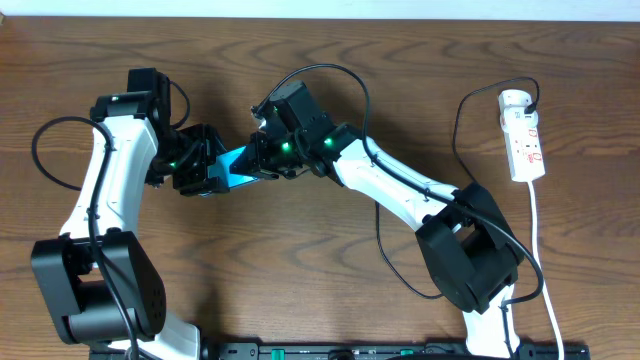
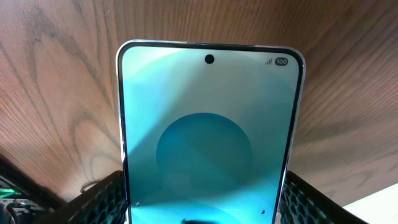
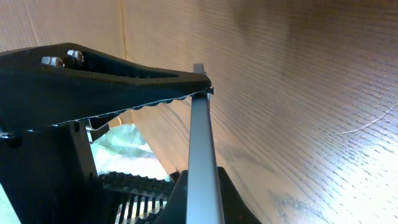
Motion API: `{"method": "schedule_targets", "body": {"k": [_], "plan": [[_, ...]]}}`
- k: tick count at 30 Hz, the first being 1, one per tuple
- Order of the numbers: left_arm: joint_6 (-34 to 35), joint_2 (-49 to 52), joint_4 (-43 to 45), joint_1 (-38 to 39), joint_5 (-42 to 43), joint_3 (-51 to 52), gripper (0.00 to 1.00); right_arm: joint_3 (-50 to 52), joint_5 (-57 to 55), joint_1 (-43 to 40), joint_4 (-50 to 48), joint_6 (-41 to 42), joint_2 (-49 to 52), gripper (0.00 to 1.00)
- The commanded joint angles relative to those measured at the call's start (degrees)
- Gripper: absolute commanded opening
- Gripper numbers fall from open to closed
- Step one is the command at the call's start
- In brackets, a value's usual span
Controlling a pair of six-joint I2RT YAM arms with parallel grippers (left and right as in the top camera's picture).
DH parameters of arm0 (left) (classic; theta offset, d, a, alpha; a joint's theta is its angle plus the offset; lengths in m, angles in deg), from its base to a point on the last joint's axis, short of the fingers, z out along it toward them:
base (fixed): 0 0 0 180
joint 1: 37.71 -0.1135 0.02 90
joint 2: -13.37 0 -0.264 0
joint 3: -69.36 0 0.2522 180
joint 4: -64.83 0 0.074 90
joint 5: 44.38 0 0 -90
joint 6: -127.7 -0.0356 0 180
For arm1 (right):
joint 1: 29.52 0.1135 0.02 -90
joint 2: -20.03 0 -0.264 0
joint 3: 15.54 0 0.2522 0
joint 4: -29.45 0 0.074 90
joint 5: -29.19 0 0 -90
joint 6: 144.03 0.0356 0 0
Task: Plug charger to phone and switch on socket
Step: 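Close the right gripper on the phone's side edge, then open the left gripper and move the phone up with the right gripper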
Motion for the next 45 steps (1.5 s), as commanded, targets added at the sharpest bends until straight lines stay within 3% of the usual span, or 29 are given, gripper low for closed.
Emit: {"method": "schedule_targets", "body": {"k": [1,3,6,7,15,19,23,26,31,38,45], "plan": [[-0.55,-0.04,-0.42,-0.04,0.57,-0.2,0.07,-0.61,0.28,0.5,0.02,-0.96,0.17,0.01],[-1.2,-0.04,-0.39,-0.04,0.13,-0.2,0.09,-0.61,0.28,0.5,0.07,-0.98,0.17,0.02],[-6.43,-0.04,0.76,-0.13,-0.72,-0.2,0.8,-0.61,0.28,0.48,0.7,-0.98,0.17,0.02],[-11.32,-0.04,2.75,-0.2,-0.9,-0.2,0.91,-0.61,0.28,0.48,1.09,-1.01,0.17,0.02],[-31.78,-0.09,12.68,-0.48,0.96,-0.2,0.92,-0.61,0.2,-1.2,1.55,-1.44,0.17,0.01],[-41.16,-0.35,23.02,-3.48,17.33,-0.22,0.93,-0.61,0.09,-5.57,1.7,0.26,0.17,0.01],[-41.66,-0.42,27.32,-6.25,27.41,-0.22,0.92,-0.61,0.09,-11.15,1.66,6.12,0.17,0.01],[-42.58,-0.42,27.3,-7.08,29.11,-0.2,0.92,-0.61,0.09,-14.82,1.46,12.41,0.17,0.01],[-42.99,-0.42,27.71,-6.88,29.35,-0.2,0.93,-0.61,0.11,-19.15,-3.02,32.96,0.17,0.01],[-38.21,-0.42,31.74,-6.4,29.31,-0.2,0.93,-0.61,1.4,-15.91,-24.87,48.17,0.17,0.01],[-31.41,-0.42,37.57,-4.09,27.89,-0.2,0.93,-0.61,-0.35,-9.75,-31.82,53.44,0.17,0.02]]}}
